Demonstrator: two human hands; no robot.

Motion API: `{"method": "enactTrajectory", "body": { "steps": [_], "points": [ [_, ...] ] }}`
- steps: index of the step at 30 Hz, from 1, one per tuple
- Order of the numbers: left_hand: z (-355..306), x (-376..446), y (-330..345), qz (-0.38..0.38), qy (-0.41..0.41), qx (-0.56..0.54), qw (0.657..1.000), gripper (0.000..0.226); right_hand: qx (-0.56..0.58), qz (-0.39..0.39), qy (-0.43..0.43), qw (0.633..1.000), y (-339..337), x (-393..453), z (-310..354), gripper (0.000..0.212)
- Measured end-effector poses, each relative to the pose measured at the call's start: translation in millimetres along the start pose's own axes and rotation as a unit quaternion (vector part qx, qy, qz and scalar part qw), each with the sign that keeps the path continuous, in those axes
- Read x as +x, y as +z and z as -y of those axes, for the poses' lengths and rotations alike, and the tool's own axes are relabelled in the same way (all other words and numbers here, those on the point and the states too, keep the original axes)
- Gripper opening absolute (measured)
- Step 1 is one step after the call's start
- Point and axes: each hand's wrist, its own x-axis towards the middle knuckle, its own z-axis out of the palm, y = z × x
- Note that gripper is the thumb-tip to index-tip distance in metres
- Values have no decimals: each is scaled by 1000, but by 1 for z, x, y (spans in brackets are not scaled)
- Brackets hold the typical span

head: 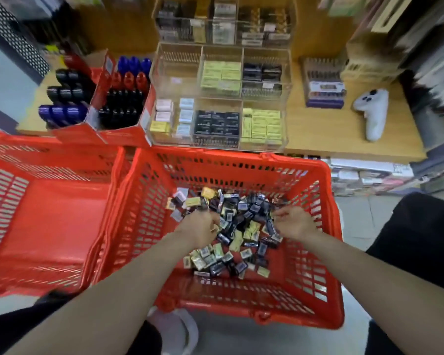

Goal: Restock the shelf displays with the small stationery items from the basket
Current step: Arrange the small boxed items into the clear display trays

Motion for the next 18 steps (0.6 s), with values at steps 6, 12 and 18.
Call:
{"method": "enactTrajectory", "body": {
  "steps": [6,12,18],
  "points": [
    [-1,39,56,19,-26,-104,994,49,-6,-3,71,997,52,26,-26,34],
    [-3,72,49,-24,-34,-191,981,44,-132,-55,34,989,67,54,-22,46],
    [6,70,55,-21,-41,-249,968,38,-230,-107,39,967,87,57,-17,40]
  ]
}}
